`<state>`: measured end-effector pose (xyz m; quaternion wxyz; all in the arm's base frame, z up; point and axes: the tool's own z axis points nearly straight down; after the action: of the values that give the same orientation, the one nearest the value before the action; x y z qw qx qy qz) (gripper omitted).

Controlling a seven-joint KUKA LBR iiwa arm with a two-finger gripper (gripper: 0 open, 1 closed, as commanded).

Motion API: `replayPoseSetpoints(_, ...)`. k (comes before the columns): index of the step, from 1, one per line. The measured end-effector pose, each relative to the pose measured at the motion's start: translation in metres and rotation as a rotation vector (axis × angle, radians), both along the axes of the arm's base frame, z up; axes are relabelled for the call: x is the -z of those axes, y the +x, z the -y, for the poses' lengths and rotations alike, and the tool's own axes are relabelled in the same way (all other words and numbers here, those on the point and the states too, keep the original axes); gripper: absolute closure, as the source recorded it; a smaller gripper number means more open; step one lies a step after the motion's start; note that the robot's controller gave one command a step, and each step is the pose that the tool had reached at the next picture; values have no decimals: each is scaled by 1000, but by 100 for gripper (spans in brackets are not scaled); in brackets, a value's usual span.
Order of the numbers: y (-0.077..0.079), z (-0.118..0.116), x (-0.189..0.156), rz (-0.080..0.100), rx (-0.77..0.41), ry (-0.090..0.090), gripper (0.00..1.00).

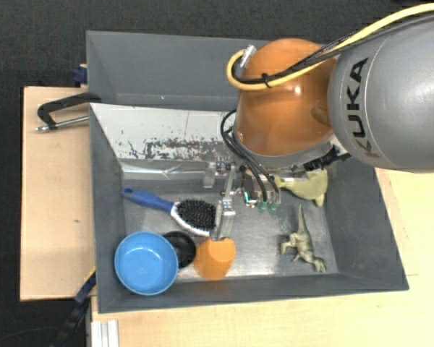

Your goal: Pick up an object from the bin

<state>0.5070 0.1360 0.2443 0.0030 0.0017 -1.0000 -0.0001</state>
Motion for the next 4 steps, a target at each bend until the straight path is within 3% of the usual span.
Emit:
replayPoseSetpoints(1,26,2,150,14,-101,4,0)
replayPoseSetpoints(2,49,16,167,31,-31,8,0)
replayPoseSetpoints(3,46,16,169,19,-32,6,100)
replayPoseSetpoints(4,68,27,170,14,33,6,100)
